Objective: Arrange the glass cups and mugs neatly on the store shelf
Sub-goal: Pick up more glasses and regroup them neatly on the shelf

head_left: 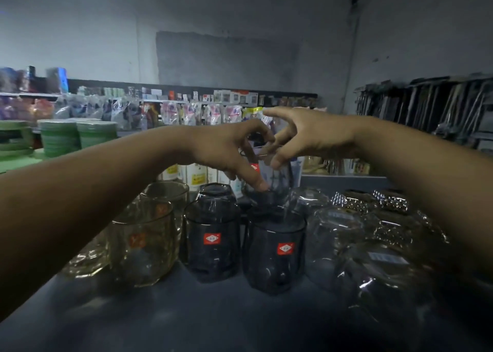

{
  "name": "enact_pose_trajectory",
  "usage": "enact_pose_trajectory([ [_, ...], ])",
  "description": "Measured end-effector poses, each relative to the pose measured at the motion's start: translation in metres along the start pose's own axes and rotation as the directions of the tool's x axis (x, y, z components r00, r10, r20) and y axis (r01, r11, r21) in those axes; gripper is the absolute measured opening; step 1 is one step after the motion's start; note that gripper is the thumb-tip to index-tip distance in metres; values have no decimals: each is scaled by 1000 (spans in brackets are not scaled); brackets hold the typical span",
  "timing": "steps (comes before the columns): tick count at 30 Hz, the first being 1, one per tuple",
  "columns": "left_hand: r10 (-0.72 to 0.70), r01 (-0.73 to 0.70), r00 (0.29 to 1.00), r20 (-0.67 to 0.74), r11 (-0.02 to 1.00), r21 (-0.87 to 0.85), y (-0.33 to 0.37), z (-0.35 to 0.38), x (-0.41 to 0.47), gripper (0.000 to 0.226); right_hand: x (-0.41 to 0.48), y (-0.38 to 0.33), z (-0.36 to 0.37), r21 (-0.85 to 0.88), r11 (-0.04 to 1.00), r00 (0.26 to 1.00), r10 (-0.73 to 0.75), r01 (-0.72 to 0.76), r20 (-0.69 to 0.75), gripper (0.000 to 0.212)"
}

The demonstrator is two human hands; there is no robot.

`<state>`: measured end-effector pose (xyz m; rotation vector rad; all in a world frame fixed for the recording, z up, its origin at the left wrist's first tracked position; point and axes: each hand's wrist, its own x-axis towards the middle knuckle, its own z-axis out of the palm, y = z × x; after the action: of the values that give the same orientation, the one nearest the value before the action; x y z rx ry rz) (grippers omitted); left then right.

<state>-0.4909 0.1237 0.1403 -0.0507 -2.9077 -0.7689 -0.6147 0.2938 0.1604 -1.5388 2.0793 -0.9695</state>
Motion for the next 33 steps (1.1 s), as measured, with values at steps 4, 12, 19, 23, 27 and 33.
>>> enact_pose_trajectory([
  [4,55,-56,998,-12,998,-9,9,2,-4,91,-7,-2,1,163,984,995,-51,66,-90,121],
  [12,-42,-26,940,-337,981,-195,7,11,-23,70,-8,23,4,313,948,993,-22,57,-113,84],
  [19,-106,-45,894,-436,946,-321,7,25,-27,43,1,34,16,518,835,982,-149,188,-116,47],
  [23,-143,152,962,-231,988,21,-11,9,-30,90,4,29,9,86,970,948,-202,228,-245,56],
  [27,-224,243,968,-112,946,214,-24,5,-31,81,7,19,7,-326,936,977,-180,133,-117,61],
  [33,-160,163,987,-29,959,233,-43,11,-24,31,29,22,17,-588,807,998,-18,52,63,81],
])
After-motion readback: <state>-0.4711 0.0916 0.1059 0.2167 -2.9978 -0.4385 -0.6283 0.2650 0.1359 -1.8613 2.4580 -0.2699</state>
